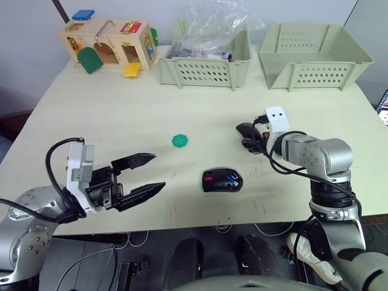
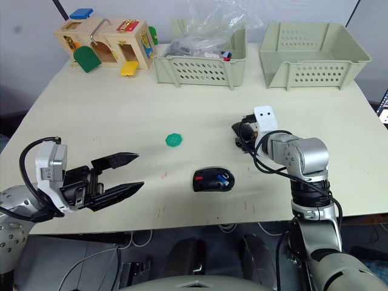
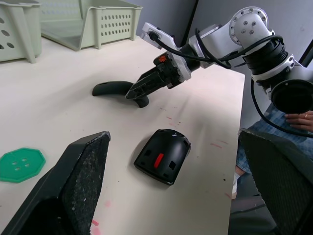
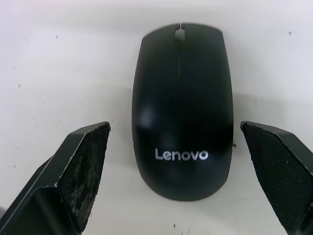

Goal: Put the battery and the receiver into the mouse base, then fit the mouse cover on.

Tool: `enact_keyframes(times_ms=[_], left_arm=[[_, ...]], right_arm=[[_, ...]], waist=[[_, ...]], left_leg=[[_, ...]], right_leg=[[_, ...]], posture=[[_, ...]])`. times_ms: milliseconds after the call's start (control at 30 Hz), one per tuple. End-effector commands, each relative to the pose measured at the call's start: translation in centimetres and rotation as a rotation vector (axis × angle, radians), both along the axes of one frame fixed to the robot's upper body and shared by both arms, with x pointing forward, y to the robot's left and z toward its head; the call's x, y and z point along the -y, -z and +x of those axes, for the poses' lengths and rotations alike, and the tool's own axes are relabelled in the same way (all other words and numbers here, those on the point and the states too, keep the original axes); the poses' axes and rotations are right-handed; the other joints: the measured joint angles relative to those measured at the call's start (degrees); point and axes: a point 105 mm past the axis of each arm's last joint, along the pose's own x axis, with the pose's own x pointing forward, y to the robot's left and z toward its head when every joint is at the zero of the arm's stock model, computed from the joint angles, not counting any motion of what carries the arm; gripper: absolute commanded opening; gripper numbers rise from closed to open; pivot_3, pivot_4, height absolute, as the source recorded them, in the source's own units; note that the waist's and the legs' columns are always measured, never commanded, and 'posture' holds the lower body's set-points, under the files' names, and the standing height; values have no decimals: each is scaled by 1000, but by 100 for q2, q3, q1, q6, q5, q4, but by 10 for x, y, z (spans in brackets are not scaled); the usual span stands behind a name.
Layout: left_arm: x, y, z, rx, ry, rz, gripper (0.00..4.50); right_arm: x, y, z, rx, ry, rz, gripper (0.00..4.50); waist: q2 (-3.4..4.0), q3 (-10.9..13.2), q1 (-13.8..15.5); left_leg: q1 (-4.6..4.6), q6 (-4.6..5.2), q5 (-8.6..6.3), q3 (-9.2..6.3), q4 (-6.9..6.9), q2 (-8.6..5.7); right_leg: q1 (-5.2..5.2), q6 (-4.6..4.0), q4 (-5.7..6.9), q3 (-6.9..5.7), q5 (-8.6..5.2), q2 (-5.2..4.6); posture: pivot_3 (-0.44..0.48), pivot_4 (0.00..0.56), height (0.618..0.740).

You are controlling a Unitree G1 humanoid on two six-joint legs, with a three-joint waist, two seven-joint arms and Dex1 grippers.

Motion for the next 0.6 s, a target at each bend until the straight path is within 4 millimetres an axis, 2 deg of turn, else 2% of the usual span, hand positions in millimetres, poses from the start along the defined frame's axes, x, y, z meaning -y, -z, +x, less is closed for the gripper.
enact_keyframes(times_ms=[33, 600], left_arm=[[4, -7, -3, 36, 21, 11, 4469], [5, -7, -3, 32, 27, 16, 4469]], right_arm=[[-2, -11, 1, 68, -9, 10, 4500], [-2, -11, -2, 72, -9, 6, 4500]], waist=[[1, 2, -3], [4, 6, -6]], left_leg=[[0, 0, 0, 1, 0, 0], [0, 0, 0, 1, -7, 0]], right_leg=[[0, 0, 0, 0, 0, 0], [-4, -3, -2, 1, -2, 0]], posture=[[0, 150, 740], [0, 150, 740]])
